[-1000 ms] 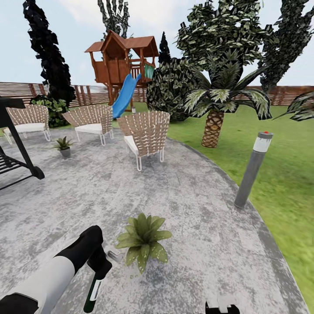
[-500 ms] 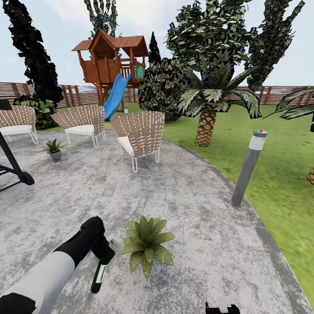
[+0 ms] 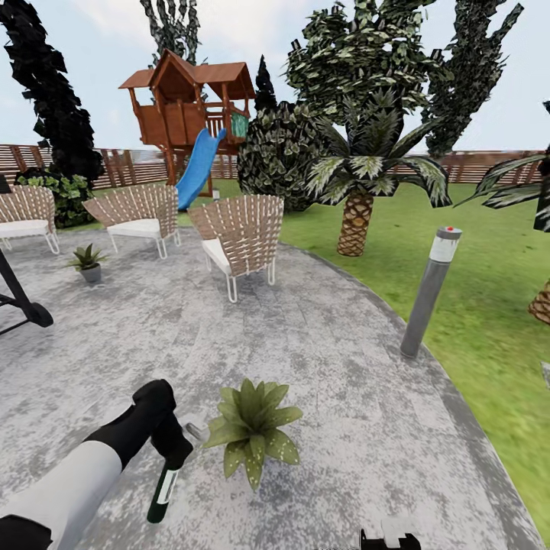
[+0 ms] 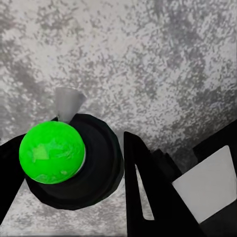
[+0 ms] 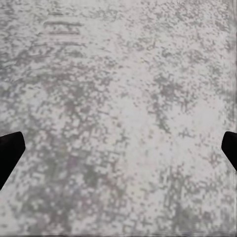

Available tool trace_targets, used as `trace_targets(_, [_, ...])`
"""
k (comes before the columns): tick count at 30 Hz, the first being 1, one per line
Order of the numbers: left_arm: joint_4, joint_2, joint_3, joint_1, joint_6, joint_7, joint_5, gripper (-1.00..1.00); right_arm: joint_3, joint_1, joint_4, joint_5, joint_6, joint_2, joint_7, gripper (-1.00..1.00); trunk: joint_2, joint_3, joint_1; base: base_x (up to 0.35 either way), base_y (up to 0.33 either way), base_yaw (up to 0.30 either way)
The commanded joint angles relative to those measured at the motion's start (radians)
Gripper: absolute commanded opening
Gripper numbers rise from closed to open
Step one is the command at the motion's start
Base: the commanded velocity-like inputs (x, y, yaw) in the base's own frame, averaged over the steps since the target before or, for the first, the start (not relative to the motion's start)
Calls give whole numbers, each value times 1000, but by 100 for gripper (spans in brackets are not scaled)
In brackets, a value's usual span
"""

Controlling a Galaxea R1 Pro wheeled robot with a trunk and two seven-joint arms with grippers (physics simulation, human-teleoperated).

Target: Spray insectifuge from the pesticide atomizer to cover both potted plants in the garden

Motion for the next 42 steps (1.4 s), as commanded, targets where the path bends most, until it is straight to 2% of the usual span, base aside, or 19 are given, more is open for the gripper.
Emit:
trace_targets(1, [-1,1,-2,1,7,-11,-10,-100,9,-1,1,-10,-3,0,-2,100,0,-1,0,0,0,-270])
trace_targets(10, [1,-3,-3,8,8,-12,-18,-100,9,-1,1,-10,-3,0,-2,100,0,-1,0,-101,95,-281])
trace_targets(23, [1,-2,-2,7,10,-11,-18,-100,9,-1,1,-10,-3,2,-2,100,0,-1,0,-181,251,-20])
trace_targets(33, [2,-4,-1,8,11,-11,-18,-100,9,-1,1,-10,-4,1,-2,100,0,-1,0,30,299,-117])
trace_targets(42, [2,-6,-1,11,7,-10,-19,-100,9,-1,1,-10,-4,1,-2,100,0,-1,0,106,35,-263])
